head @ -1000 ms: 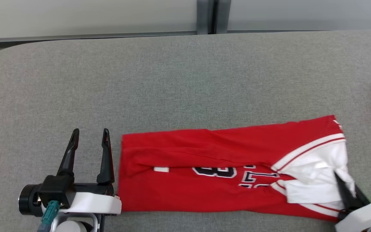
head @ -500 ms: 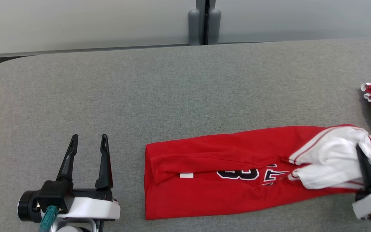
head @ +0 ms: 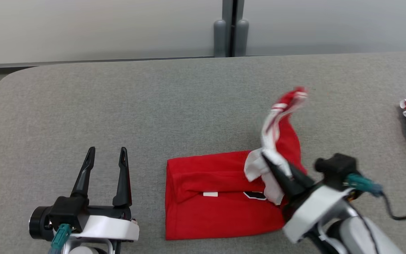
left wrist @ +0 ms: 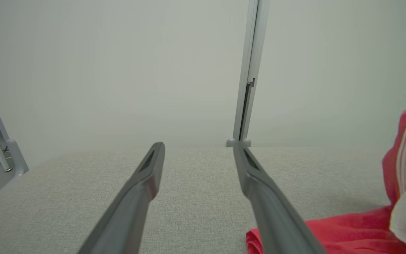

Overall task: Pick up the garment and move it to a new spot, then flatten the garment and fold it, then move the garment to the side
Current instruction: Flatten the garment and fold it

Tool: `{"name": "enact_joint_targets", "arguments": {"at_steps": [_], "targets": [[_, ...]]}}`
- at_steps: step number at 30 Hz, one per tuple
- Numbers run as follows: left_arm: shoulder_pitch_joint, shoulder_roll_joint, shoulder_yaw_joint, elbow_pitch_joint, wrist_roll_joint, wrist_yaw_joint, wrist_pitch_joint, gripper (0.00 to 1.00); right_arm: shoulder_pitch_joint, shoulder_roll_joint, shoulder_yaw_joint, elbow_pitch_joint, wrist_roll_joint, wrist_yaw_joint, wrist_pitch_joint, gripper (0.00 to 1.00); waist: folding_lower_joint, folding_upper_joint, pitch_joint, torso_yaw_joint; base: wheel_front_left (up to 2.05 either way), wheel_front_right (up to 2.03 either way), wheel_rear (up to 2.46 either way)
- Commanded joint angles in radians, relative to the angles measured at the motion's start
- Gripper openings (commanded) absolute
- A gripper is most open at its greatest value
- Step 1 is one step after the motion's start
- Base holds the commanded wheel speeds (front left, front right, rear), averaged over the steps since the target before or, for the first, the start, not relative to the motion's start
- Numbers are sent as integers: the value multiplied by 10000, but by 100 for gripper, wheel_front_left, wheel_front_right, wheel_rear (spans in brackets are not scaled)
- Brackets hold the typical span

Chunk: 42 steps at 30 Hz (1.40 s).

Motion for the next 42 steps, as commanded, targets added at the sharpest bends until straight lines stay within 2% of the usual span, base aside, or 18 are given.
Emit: {"name": "enact_joint_targets", "arguments": {"at_steps": [1,3,5,12,13,14,19,24,31,37,38,39,42], "targets": [[-172,17,8,3,-3,-52,-41,100,-125,137,198,129,45,1,136,0,0,-1,30,132,0,0,0],[-199,-19,-10,6,-39,-59,-41,100,-255,414,658,510,25,-1,482,0,0,-1,79,265,0,0,0],[-262,-73,-17,8,-67,-93,-41,100,-418,985,1106,1133,97,1,673,0,0,-1,156,436,0,0,0],[-374,-178,-58,73,-62,-116,-41,100,-746,2010,1578,2630,335,1,466,0,0,-1,362,651,0,0,0],[-369,-185,-52,88,-64,-118,-41,100,-857,2082,1681,2718,333,1,365,37,0,-1,395,658,0,0,0],[-384,-190,-35,94,-55,-119,-41,100,-920,2140,1802,2767,431,1,223,100,0,-1,427,658,0,0,0],[-467,-214,53,132,15,-131,-41,100,-1261,2175,2423,2267,734,1,-820,100,0,-1,539,596,0,0,0],[-543,-227,137,202,133,-163,-41,100,-1532,1882,2169,1390,906,1,-2090,100,0,-1,558,476,0,0,0],[-439,-175,288,232,322,-130,-41,100,-1012,1020,-20,631,501,1,-2834,100,0,-1,488,233,0,0,0],[-133,-76,387,289,456,-132,-41,100,104,342,-2172,436,-84,1,-2676,100,0,-1,328,20,0,0,0],[-133,-76,387,289,456,-132,-41,100,104,342,-2172,436,-84,1,-2676,100,0,-1,328,20,0,0,0],[-47,-11,392,343,487,-140,-41,100,536,185,-2758,384,-282,1,-2579,100,0,-1,240,-64,0,0,0],[95,65,389,408,524,-153,-41,100,1002,74,-3177,308,-447,1,-2469,100,0,-1,114,-145,0,0,0]]}}
